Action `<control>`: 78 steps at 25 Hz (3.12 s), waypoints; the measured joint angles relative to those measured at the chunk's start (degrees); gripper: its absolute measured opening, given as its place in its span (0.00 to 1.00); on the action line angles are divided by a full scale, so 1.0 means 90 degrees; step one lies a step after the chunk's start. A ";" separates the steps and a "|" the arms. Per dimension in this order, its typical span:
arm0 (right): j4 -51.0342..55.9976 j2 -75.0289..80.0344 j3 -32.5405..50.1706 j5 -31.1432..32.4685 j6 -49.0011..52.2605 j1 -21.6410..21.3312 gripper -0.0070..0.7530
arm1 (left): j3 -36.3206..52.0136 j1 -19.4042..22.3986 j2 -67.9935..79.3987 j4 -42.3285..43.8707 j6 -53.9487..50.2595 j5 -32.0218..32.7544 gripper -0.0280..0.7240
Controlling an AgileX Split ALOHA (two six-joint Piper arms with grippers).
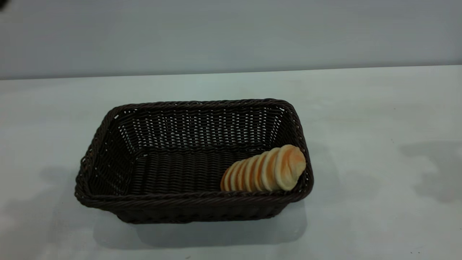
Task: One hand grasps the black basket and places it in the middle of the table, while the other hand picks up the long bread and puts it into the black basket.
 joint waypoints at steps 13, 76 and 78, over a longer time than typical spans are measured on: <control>0.0861 -0.4460 0.1370 0.1230 -0.0116 0.0000 0.72 | 0.1549 0.0000 -0.3072 0.0157 0.0000 0.0314 0.68; 0.0166 -1.0069 0.4817 0.0793 0.0118 0.0826 0.72 | 0.4559 0.0000 -0.8530 -0.0050 -0.0023 0.1390 0.68; 0.0166 -1.0069 0.4817 0.0793 0.0118 0.0826 0.72 | 0.4559 0.0000 -0.8530 -0.0050 -0.0016 0.1390 0.68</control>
